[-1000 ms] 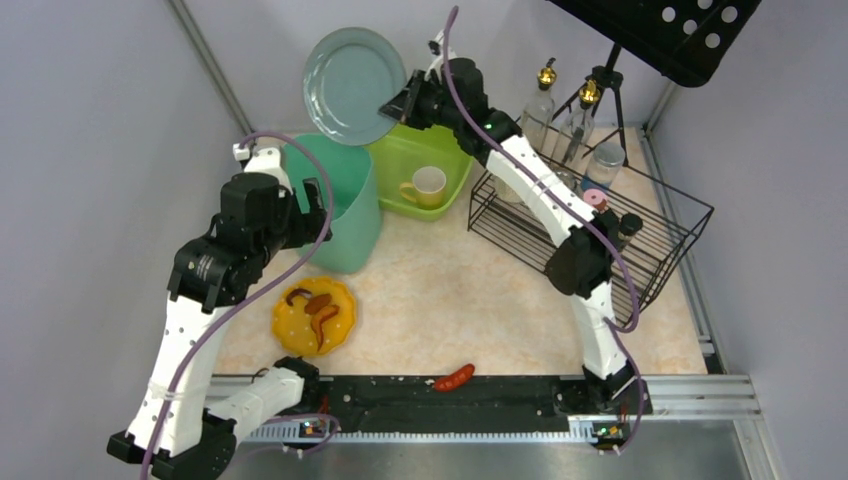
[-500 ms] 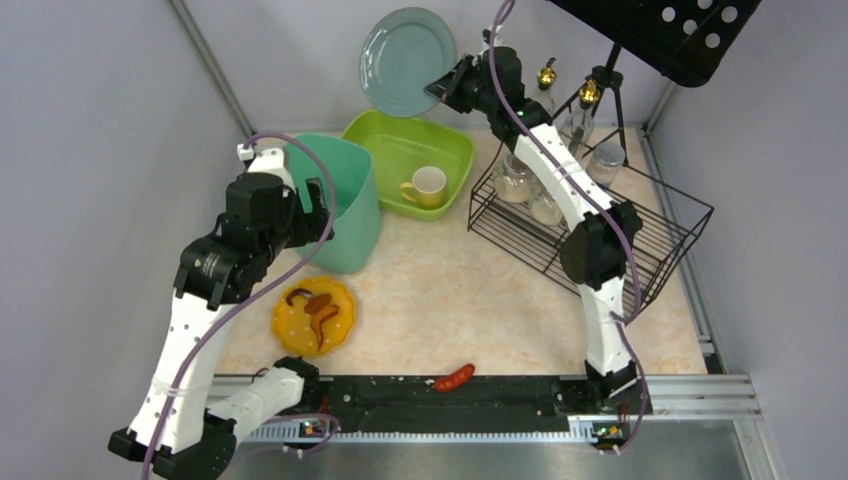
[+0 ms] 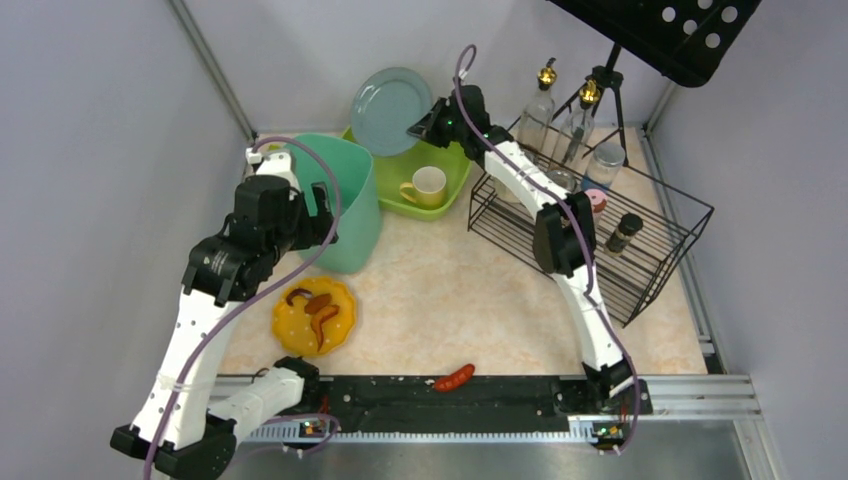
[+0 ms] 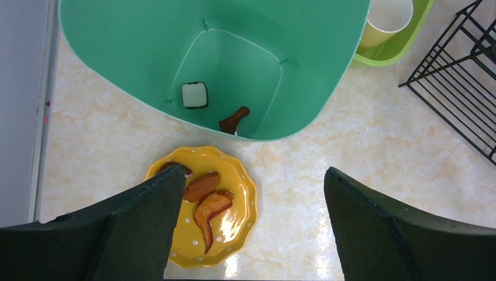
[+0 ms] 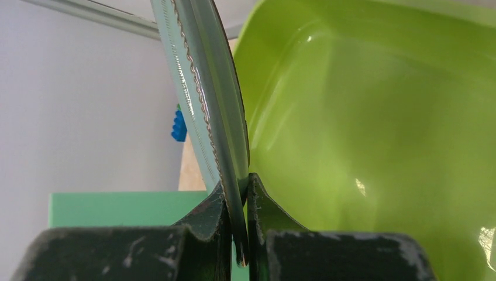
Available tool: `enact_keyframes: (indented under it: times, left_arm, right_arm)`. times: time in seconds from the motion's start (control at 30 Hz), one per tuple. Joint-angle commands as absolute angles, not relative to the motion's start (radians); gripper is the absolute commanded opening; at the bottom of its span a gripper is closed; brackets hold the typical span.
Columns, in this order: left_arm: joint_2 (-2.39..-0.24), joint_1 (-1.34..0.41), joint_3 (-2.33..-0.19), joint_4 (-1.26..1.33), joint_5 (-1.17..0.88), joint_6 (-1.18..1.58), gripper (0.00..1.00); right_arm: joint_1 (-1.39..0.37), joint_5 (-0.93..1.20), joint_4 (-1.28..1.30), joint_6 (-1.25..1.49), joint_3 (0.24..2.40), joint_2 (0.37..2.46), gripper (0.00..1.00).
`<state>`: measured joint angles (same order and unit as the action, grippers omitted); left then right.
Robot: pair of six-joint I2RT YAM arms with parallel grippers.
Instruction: Clear the kitchen counter
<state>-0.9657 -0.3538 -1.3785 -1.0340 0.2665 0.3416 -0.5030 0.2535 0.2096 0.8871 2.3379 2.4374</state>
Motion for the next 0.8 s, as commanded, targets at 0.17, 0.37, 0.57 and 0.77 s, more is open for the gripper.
enact_keyframes:
  times: [0.17, 0.37, 0.57, 0.77]
  left_arm:
    - [-0.946, -0.354, -1.340, -0.958, 0.223, 0.343, 0.93]
    - [-0.942, -0.354, -1.331, -0.956, 0.209, 0.345, 0.93]
    - [-0.939, -0.354, -1.333, -0.962, 0.213, 0.342, 0.93]
    - [-0.942, -0.355, -1.325, -0.953, 0.206, 0.342, 0.93]
  right_arm:
    - [-0.532, 0.273, -0.058, 0.951, 2.426, 2.472, 0.00]
    - [-0.532, 0.253, -0.049, 0.992, 2.456, 2.544, 0.00]
    - [-0.533, 0.253, -0.058, 1.011, 2.464, 2.580, 0.00]
    - [-0.537, 0.249, -0.051, 0.994, 2.466, 2.582, 0.00]
